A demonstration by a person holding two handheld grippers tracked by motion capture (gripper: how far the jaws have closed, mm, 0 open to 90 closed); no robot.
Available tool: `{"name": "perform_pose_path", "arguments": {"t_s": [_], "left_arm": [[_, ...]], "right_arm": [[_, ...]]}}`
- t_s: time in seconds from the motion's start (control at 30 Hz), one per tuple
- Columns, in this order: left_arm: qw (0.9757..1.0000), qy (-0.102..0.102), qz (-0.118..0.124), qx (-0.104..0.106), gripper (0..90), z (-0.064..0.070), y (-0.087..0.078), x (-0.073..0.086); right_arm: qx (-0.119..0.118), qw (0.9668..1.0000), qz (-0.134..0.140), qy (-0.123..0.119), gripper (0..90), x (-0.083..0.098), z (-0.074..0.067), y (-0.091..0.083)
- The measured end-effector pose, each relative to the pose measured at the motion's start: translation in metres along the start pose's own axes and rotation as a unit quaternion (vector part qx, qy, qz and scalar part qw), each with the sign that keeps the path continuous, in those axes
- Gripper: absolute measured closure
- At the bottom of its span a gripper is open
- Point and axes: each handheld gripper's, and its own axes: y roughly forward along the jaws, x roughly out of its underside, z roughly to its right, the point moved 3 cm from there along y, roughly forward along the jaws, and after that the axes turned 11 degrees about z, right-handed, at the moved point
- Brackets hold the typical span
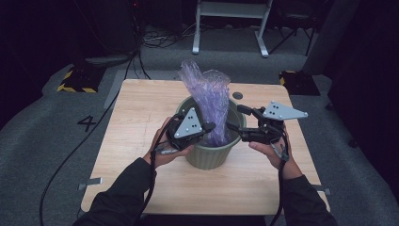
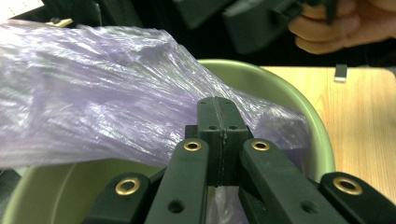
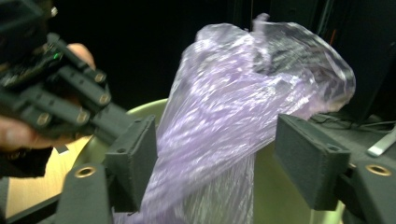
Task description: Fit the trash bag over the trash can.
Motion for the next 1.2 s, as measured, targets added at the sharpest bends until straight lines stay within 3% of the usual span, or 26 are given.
{"name": "perform_pose_path", "arguments": {"t_s": [0.1,0.27,0.4,0.47,0.6,0.73,0.8,0.93,1.03,1.1,1.2], "left_arm": [[0.9999,0.007,-0.008,0.003,89.8,0.002,0.002,0.003],[0.9997,0.018,-0.012,0.005,89.7,0.005,0.003,0.004],[0.9997,0.021,-0.015,0.006,89.7,0.006,0.004,0.005],[0.9997,0.019,-0.014,0.002,89.2,0.006,0.004,0.005],[0.9998,0.013,-0.011,-0.005,84.1,0.005,0.002,0.006],[0.9999,0.006,-0.007,-0.009,79.7,0.002,-0.002,0.006],[0.9999,-0.002,-0.004,-0.013,71.7,0.001,-0.004,0.005],[0.9989,-0.034,0.004,-0.031,43.6,-0.005,-0.012,0.006],[0.9965,-0.062,0.014,-0.054,27.5,-0.014,-0.020,0.007],[0.9939,-0.083,0.026,-0.068,22.4,-0.021,-0.027,0.007],[0.9909,-0.107,0.041,-0.070,16.2,-0.033,-0.035,0.006]], "right_arm": [[-0.016,0.9996,-0.003,0.022,28.7,-0.001,0.003,0.009],[-0.021,0.9991,-0.024,0.030,28.9,-0.001,0.002,0.022],[-0.024,0.9980,-0.046,0.037,53.9,0.002,0.003,0.032],[-0.027,0.9975,-0.058,0.030,66.0,0.004,0.001,0.035],[-0.025,0.9979,-0.056,0.022,88.1,0.005,0.001,0.036],[-0.020,0.9990,-0.038,0.014,90.0,0.003,0.002,0.030],[-0.017,0.9994,-0.028,0.010,90.0,0.002,0.002,0.027],[-0.017,0.9998,-0.012,-0.005,90.0,0.002,0.000,0.017],[-0.026,0.9995,-0.005,-0.017,90.0,0.003,-0.003,0.009],[-0.028,0.9992,-0.004,-0.027,90.0,0.004,-0.005,0.004],[-0.036,0.9986,-0.001,-0.039,90.0,0.006,-0.009,-0.003]]}}
